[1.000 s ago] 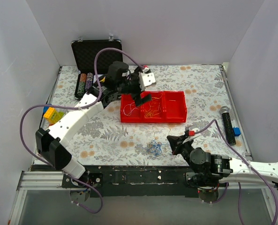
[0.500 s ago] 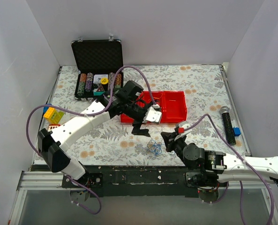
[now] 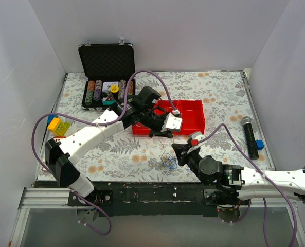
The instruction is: Untangle the cables
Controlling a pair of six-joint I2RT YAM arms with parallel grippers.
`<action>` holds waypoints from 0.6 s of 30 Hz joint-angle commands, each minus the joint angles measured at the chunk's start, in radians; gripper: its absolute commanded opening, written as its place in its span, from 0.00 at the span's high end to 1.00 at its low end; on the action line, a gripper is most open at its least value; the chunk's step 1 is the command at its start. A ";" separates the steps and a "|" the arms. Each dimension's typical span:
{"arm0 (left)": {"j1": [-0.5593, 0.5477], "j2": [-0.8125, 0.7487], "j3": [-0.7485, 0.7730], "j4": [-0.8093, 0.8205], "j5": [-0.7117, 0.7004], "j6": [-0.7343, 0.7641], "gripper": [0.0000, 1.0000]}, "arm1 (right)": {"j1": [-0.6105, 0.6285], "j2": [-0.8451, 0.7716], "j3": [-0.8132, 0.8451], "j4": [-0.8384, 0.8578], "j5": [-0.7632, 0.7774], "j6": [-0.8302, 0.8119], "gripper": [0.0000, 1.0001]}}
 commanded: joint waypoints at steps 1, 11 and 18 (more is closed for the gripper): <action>-0.006 -0.071 0.048 0.154 -0.027 -0.139 1.00 | 0.001 -0.003 0.000 0.130 -0.013 -0.018 0.96; -0.006 -0.154 0.157 0.196 0.044 -0.444 1.00 | -0.009 0.038 -0.131 0.459 -0.038 -0.126 0.63; -0.007 -0.166 0.261 0.199 0.059 -0.536 1.00 | -0.078 0.187 -0.119 0.547 -0.133 -0.114 0.62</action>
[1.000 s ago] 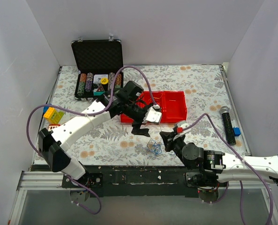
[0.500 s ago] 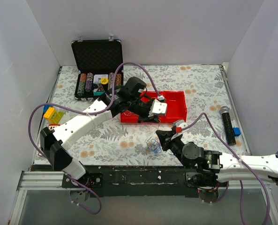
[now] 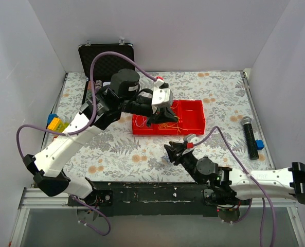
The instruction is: Untangle the cables
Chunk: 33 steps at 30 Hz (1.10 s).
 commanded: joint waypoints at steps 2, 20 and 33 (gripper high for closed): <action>-0.006 -0.010 0.159 0.014 0.031 -0.129 1.00 | -0.055 0.114 0.008 0.135 -0.084 0.030 0.63; -0.006 -0.042 0.393 0.405 -0.253 -0.270 1.00 | -0.076 0.226 -0.206 0.137 -0.194 0.317 0.60; -0.006 -0.043 0.161 0.621 -0.503 -0.172 1.00 | -0.076 0.142 -0.242 0.089 -0.167 0.343 0.50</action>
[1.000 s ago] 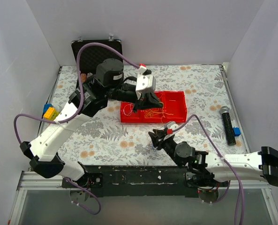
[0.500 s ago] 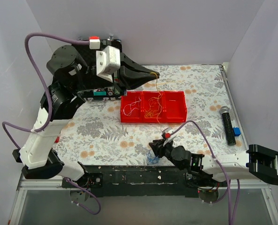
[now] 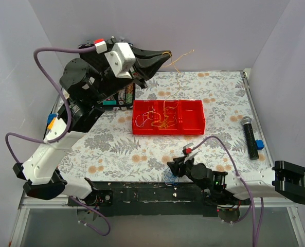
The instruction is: Untangle the cables
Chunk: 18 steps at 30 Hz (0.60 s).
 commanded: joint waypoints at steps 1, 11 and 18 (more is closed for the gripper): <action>-0.004 0.002 -0.104 0.053 -0.093 0.047 1.00 | -0.002 -0.067 0.005 0.007 0.030 0.011 0.50; 0.010 0.042 -0.314 0.135 -0.165 0.069 1.00 | -0.002 -0.254 -0.005 -0.108 0.076 0.000 0.50; 0.039 0.099 -0.362 0.219 -0.175 0.046 1.00 | -0.002 -0.357 -0.037 -0.194 0.105 0.031 0.50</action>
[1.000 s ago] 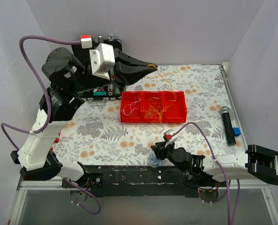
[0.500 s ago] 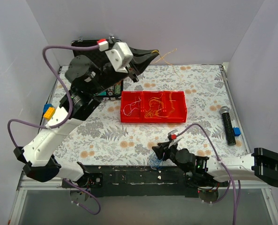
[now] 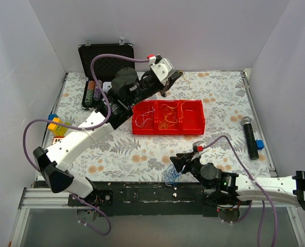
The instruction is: Untangle the cables
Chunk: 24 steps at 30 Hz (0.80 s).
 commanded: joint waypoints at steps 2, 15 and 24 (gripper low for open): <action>0.026 0.029 -0.002 0.081 -0.025 -0.014 1.00 | -0.002 -0.070 -0.043 -0.061 0.052 0.030 0.50; 0.144 0.114 -0.073 0.101 -0.008 -0.013 1.00 | -0.002 -0.171 -0.089 -0.148 0.070 0.049 0.50; 0.169 0.151 -0.100 0.108 0.041 -0.033 1.00 | -0.002 -0.236 -0.103 -0.225 0.084 0.076 0.51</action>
